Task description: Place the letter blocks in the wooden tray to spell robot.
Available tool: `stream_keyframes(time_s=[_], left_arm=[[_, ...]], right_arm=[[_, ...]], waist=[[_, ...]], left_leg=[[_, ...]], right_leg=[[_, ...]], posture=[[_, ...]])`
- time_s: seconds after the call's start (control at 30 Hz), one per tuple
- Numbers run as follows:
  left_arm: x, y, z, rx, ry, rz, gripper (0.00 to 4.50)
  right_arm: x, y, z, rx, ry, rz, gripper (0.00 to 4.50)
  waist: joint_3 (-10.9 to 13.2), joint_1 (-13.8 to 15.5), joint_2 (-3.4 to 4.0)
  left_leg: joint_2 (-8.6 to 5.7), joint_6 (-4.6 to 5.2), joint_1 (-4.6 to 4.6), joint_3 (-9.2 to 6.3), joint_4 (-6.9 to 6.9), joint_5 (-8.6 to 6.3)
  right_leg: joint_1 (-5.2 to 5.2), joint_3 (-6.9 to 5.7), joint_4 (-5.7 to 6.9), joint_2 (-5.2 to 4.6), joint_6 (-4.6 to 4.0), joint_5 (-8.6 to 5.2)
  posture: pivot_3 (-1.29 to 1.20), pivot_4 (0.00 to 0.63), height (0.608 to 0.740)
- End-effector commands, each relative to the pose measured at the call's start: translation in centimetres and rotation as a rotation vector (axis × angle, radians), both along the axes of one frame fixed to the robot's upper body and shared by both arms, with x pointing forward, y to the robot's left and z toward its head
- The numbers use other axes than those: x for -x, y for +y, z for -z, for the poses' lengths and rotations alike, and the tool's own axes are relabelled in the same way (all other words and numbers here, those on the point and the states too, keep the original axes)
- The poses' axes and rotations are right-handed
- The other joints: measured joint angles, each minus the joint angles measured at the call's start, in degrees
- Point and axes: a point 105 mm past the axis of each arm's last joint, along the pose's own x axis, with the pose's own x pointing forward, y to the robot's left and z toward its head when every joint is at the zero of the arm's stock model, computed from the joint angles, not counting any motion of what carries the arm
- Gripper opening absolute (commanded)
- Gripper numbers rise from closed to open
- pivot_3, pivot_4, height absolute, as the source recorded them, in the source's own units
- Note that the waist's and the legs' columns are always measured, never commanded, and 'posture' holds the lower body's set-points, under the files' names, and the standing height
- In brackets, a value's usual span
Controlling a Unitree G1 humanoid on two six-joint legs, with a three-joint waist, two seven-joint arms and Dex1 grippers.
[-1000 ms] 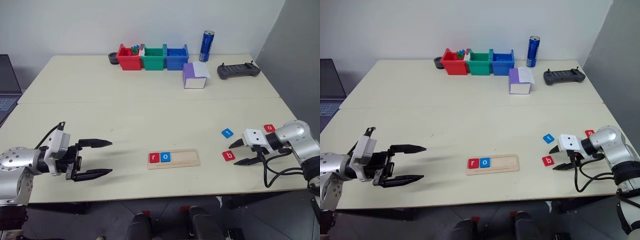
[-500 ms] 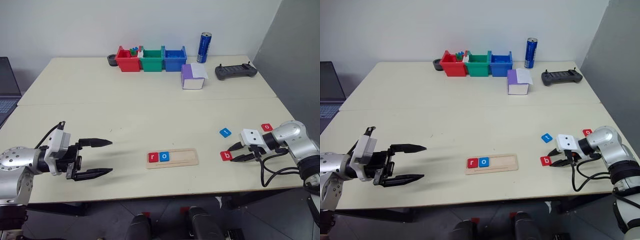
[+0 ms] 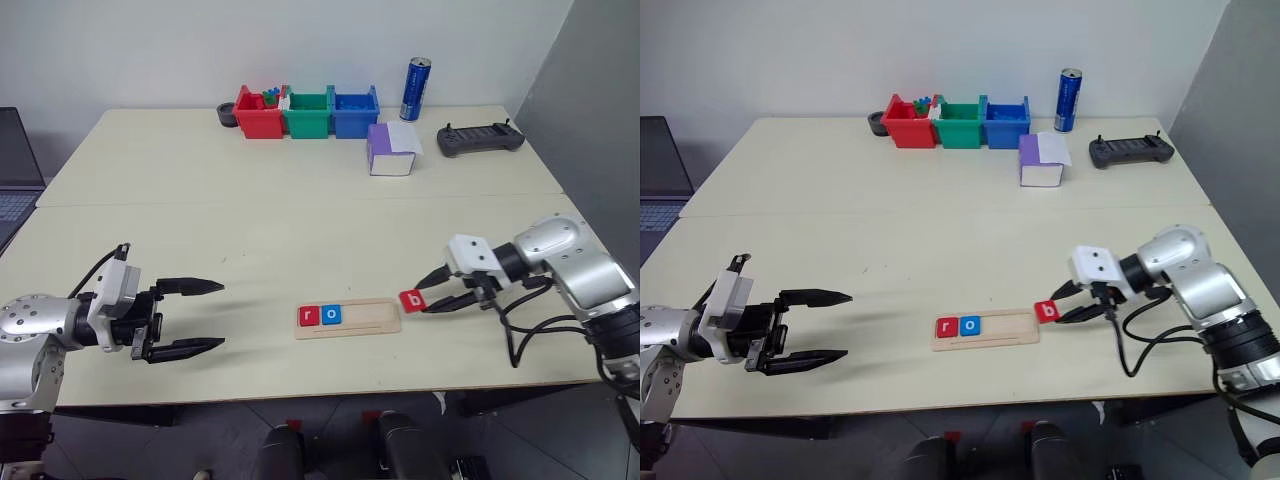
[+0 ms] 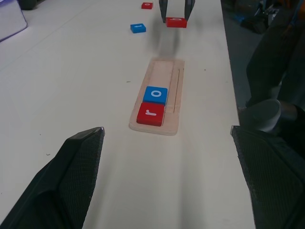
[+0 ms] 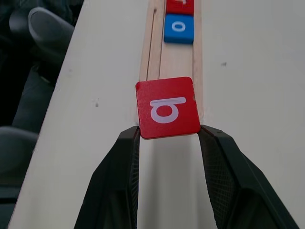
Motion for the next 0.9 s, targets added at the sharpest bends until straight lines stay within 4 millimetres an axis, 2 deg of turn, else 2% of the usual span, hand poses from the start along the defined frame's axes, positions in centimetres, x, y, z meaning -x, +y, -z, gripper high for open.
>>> stream_keyframes(time_s=[0.03,0.23,0.3,0.43,0.57,0.9], left_arm=[[0.0,-0.2,-0.8,-0.015,-0.045,0.009,4.5],[-0.3,-0.4,-0.6,-0.01,-0.049,0.006,4.5],[-0.3,-0.6,-0.6,-0.002,-0.05,0.011,4.5],[-0.2,-0.6,-0.5,0.001,-0.048,0.011,4.5],[-0.2,-0.4,-0.4,-0.005,-0.048,0.007,4.5],[-0.1,-0.6,-0.3,0.002,-0.046,0.01,4.5]], right_arm=[[-0.7,1.5,0.6,0.019,-0.044,0.048,1.47],[-1.9,3.5,1.5,0.071,-0.089,0.094,1.47],[-1.7,4.4,1.7,0.059,-0.074,0.097,1.47],[-1.0,4.9,2.2,0.067,-0.053,0.083,1.47],[-0.2,5.8,2.0,0.044,-0.032,0.07,1.47],[0.1,8.4,2.3,0.007,-0.007,0.136,1.47]], waist=[[0.0,0.04,0.0],[0.0,0.09,0.0],[0.0,0.08,-0.01],[0.0,0.13,-0.01],[0.0,0.15,-0.01],[-0.01,0.07,-0.01]], left_leg=[[0.0,0.0,-0.01,0.0,0.0,0.0],[-0.01,0.0,-0.06,0.0,0.02,0.0],[-0.01,0.0,-0.07,-0.01,0.02,0.0],[-0.01,0.0,-0.13,-0.05,0.02,0.0],[-0.01,0.0,-0.14,-0.06,0.02,0.0],[0.0,0.0,-0.14,-0.1,0.02,0.0]], right_leg=[[-0.01,0.0,0.0,0.0,-0.02,-0.01],[-0.04,0.0,0.0,0.0,-0.08,-0.04],[-0.05,-0.01,0.0,0.0,-0.06,-0.03],[-0.07,-0.05,0.0,0.0,0.01,0.01],[-0.07,-0.06,-0.01,0.0,0.01,0.01],[-0.08,-0.09,0.02,0.0,0.0,0.01]], posture=[[0.0,0.15,0.74],[0.0,0.15,0.74],[0.0,0.15,0.74],[0.0,0.15,0.74],[0.0,0.15,0.74],[0.0,0.15,0.74]])
